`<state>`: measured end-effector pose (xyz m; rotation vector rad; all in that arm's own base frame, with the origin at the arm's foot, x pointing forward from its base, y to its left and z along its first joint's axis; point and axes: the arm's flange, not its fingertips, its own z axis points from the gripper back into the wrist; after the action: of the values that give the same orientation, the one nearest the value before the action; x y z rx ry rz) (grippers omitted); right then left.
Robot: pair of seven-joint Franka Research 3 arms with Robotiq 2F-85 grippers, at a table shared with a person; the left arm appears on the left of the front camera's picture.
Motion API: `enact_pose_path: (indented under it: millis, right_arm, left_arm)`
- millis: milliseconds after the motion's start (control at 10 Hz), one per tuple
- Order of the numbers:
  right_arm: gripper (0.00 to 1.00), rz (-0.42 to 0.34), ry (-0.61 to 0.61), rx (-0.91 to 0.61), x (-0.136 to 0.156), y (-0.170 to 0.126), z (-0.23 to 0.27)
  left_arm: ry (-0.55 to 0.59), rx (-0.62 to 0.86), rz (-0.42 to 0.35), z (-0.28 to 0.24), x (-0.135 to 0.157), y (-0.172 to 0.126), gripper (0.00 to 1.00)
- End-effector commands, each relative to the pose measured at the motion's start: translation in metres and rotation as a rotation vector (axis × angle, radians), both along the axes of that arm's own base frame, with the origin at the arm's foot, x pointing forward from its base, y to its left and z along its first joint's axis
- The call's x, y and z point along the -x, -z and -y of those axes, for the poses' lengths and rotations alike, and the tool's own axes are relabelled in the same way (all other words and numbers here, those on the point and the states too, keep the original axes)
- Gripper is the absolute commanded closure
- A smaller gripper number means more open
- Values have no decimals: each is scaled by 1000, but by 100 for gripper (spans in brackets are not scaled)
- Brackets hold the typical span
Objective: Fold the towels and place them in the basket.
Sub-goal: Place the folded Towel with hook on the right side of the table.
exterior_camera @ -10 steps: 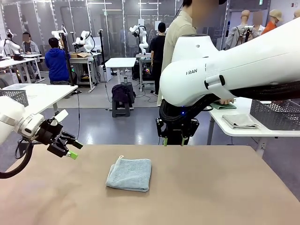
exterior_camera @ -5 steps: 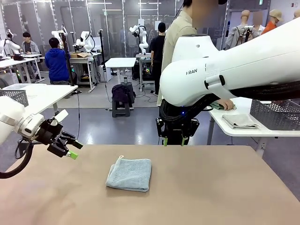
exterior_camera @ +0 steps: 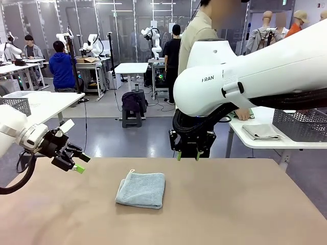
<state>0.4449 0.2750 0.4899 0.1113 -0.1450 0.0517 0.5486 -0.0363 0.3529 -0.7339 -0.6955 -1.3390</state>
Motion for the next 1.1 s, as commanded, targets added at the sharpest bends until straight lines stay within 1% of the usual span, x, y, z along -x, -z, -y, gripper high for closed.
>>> enact_pose_path:
  millis: [0,200,300,500,800,900,1000]
  right_arm:
    - [41,-6,94,-97,7,33,-11]
    - [41,-35,166,-152,6,70,-25]
    - [41,-49,183,-166,4,87,-31]
    - [41,-45,218,-210,-4,115,-41]
    - [41,-9,255,-246,-23,145,-53]
    - [41,18,267,-247,-30,152,-56]
    - [41,30,268,-250,-36,156,-57]
  left_arm:
    - [-1,-4,4,1,-1,-1,8]
    - [-1,-4,4,1,-1,-1,8]
    - [-1,-4,4,1,-1,-1,8]
    - [-1,-4,4,1,-1,-1,8]
    - [-1,-4,4,1,-1,-1,8]
    - [-1,-4,4,1,-1,-1,8]
    - [-1,-4,4,1,-1,-1,8]
